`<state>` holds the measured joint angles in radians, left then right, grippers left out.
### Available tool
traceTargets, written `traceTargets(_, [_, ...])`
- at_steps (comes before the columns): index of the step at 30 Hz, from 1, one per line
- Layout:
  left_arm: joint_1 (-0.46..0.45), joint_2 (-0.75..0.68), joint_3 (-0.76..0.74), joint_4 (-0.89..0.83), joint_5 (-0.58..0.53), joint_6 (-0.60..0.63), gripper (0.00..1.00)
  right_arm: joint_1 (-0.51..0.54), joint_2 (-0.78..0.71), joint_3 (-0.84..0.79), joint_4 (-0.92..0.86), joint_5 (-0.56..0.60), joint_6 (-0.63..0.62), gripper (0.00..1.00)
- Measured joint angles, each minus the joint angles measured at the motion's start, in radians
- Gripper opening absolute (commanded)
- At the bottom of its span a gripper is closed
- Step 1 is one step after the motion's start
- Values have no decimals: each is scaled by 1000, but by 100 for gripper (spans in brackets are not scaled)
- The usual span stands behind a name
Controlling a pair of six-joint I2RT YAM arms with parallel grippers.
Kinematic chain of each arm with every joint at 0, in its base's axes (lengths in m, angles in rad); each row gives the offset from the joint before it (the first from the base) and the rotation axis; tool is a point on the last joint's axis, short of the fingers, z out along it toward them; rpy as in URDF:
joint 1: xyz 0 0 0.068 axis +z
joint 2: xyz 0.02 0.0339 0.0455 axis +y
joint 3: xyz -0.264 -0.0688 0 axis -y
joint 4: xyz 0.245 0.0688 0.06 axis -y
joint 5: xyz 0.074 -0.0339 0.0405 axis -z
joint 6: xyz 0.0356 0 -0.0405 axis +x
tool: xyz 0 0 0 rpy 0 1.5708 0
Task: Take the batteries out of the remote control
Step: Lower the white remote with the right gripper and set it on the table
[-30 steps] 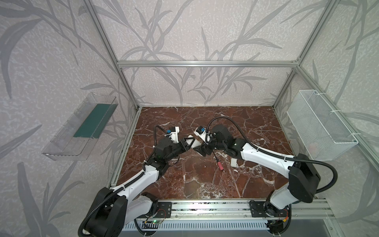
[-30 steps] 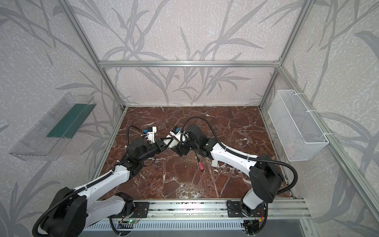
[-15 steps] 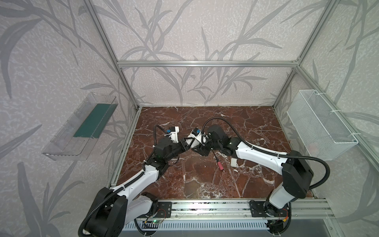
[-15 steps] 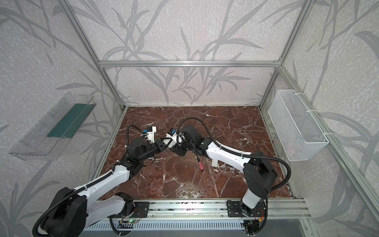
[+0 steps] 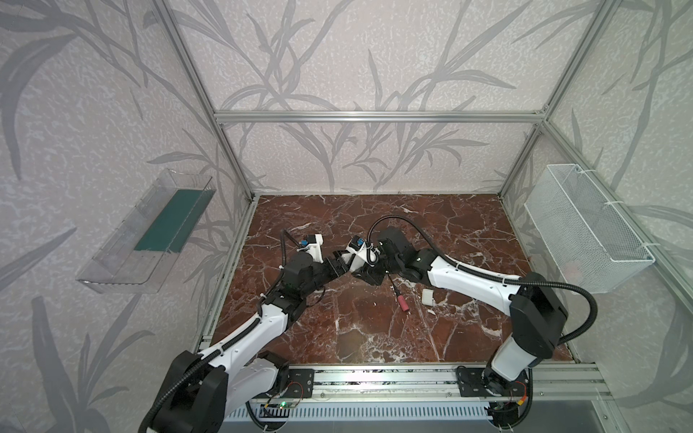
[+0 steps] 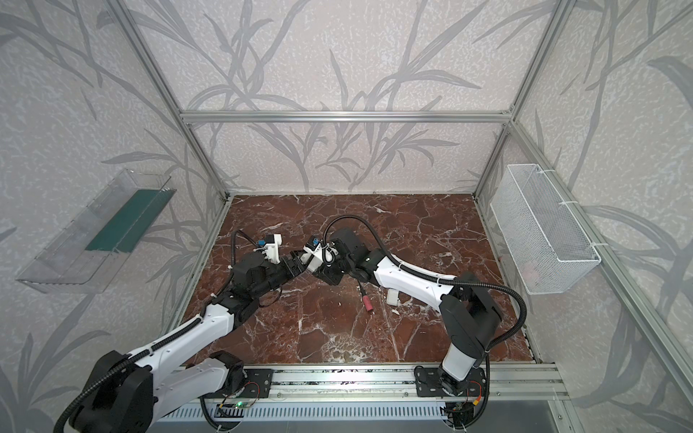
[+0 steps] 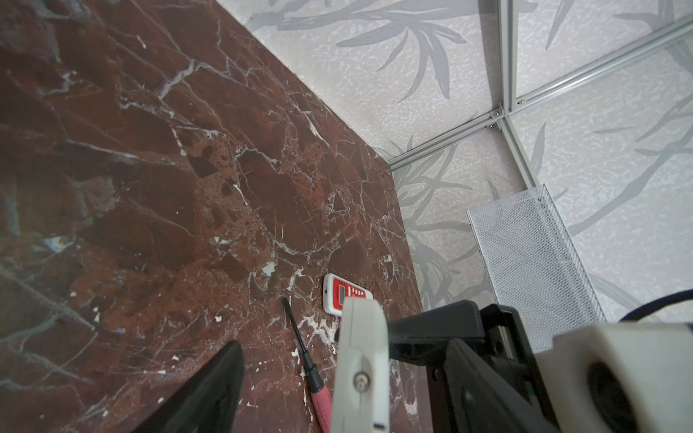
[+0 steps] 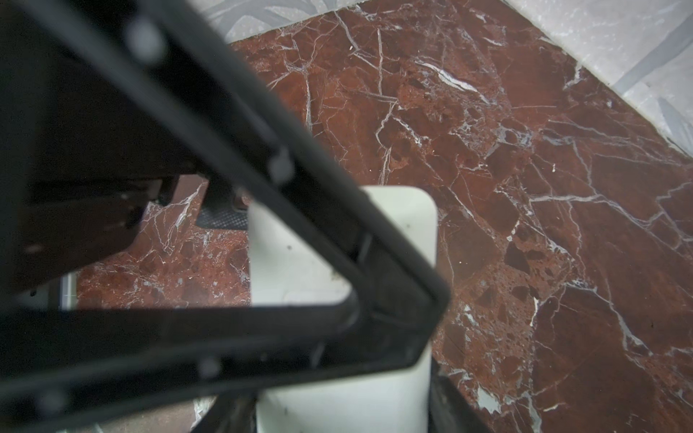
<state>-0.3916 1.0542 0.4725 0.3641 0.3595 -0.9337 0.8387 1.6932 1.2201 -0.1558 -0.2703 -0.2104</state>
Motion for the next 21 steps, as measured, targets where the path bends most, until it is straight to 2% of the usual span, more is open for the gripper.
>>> traceTargets(3, [17,-48,2,-68,-34,1,97,0,32,11,-23,-1,-42,37])
traceTargets(10, [73,-180,16,-277,-141,21,97,-1,143,82,-110,6,-164,44])
traceTargets(15, [86,-253,22,-344,-182,29,97,0,217,121,-204,-1,-272,49])
traceTargets(21, [88,-262,22,-377,-198,33,97,0,290,204,-302,-12,-356,52])
